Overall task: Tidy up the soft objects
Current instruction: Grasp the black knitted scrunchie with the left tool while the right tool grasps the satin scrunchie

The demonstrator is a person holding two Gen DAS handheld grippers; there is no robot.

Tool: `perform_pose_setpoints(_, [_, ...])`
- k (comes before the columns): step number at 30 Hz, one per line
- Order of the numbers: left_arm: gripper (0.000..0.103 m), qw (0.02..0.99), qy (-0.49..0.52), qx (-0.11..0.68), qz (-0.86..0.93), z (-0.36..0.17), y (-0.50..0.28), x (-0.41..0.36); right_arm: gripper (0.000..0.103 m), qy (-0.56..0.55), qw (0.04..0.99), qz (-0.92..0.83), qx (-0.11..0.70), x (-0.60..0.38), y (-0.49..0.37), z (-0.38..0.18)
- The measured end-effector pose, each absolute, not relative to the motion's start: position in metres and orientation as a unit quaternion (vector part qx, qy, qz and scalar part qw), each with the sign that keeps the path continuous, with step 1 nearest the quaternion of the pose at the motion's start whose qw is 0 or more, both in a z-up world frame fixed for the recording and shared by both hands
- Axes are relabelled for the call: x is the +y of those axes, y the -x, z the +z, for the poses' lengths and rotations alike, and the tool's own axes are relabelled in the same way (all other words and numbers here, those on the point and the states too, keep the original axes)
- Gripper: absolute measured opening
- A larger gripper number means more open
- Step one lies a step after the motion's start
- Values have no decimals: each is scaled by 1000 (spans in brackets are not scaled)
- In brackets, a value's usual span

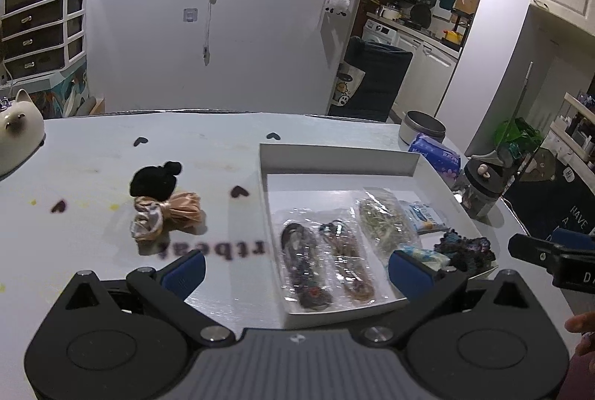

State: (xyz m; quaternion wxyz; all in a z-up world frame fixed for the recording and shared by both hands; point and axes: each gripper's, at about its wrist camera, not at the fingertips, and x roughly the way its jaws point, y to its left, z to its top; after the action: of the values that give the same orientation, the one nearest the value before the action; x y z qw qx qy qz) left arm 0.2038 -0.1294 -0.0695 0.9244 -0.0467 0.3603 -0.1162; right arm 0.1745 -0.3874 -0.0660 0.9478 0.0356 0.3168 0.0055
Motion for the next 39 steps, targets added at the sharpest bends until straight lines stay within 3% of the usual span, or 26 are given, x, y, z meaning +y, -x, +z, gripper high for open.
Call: perform_pose_setpoints(39, [103,923,67,364,-109,-81,-262,57,103,-16,947,28,320,-193,-219,-71])
